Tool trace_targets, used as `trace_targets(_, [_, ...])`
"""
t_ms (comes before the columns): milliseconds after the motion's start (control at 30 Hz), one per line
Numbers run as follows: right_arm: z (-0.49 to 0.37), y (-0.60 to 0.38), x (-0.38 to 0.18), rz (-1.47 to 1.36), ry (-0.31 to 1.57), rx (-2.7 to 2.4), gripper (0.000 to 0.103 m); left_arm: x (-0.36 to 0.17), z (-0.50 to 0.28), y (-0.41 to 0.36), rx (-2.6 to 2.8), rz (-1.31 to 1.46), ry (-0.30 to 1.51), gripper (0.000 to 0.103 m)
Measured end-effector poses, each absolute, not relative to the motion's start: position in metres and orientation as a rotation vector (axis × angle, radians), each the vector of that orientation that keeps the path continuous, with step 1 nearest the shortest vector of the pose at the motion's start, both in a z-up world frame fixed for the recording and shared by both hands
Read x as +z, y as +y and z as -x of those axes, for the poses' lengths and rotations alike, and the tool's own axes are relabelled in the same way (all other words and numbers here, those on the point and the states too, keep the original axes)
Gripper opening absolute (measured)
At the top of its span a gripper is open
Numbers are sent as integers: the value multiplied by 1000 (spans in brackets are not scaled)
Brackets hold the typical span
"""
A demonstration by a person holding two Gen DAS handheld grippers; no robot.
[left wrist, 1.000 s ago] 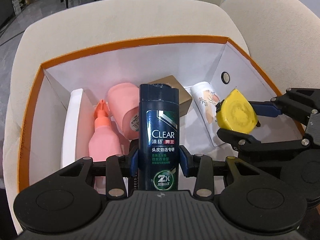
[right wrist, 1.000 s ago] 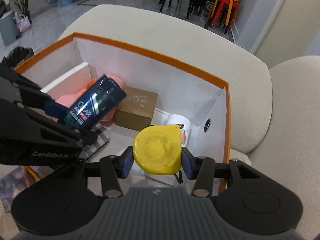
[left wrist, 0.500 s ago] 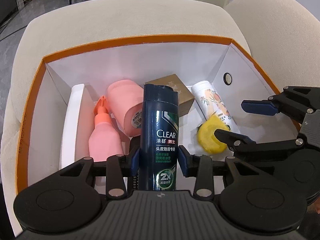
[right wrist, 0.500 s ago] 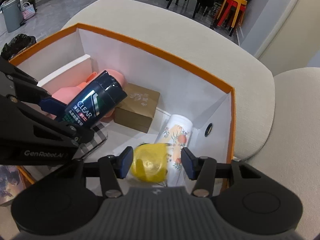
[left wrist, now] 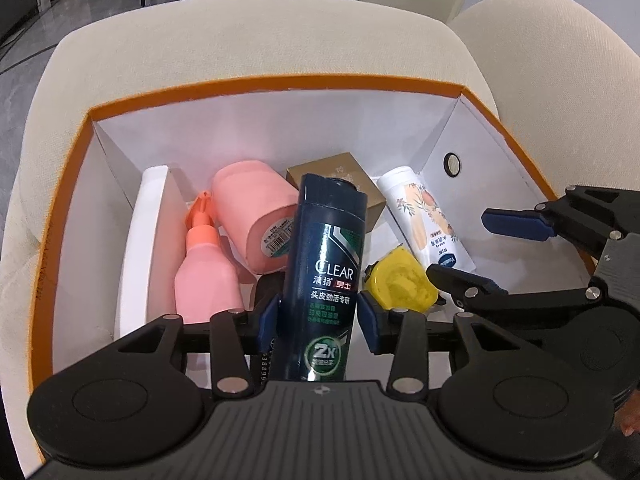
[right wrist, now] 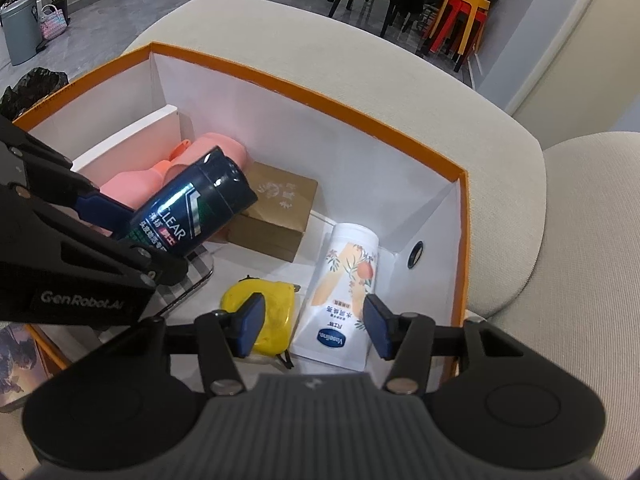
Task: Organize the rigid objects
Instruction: 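Lower the bottle and tape measure into the box and open both tools, then raise both tools out of the box toward the remaining items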
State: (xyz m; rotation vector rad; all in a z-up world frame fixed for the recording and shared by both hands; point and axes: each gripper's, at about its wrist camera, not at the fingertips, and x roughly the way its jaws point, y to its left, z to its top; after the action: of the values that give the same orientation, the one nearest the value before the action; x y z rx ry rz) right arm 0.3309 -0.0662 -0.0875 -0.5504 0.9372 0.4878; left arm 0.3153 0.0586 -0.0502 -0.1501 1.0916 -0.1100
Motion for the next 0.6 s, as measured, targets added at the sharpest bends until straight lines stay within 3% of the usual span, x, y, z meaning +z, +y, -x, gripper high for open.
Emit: trace_targets(600, [-317,-67,-57,509,899,486,56,-24,-293,60,-107,122,1025,55])
